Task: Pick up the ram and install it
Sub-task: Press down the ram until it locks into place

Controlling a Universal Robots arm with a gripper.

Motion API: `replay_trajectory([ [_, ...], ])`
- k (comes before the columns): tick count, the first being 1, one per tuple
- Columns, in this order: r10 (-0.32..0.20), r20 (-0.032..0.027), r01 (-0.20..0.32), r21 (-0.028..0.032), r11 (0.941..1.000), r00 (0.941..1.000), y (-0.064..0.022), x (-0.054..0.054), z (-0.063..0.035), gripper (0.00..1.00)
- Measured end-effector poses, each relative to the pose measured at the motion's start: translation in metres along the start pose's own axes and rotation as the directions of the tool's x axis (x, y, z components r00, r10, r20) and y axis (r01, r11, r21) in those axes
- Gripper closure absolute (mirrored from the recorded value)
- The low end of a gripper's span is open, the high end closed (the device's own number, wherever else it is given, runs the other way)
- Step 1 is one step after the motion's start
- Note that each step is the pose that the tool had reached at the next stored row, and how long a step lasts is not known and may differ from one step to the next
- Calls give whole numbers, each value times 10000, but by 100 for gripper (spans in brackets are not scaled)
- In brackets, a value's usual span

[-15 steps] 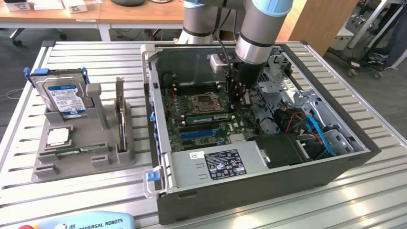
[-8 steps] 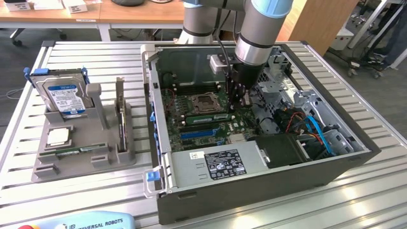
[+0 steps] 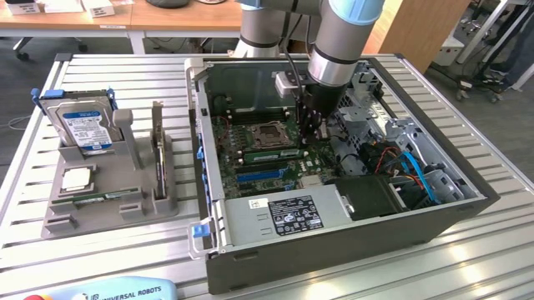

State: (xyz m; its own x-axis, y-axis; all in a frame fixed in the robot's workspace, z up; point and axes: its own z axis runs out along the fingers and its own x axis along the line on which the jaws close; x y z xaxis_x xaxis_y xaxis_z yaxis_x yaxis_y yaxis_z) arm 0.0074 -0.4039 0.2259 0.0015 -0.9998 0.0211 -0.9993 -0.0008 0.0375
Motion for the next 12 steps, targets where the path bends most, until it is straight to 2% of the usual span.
replay_trajectory([
  [12, 0, 3, 0, 1, 10000, 10000, -1, -1, 19, 90],
])
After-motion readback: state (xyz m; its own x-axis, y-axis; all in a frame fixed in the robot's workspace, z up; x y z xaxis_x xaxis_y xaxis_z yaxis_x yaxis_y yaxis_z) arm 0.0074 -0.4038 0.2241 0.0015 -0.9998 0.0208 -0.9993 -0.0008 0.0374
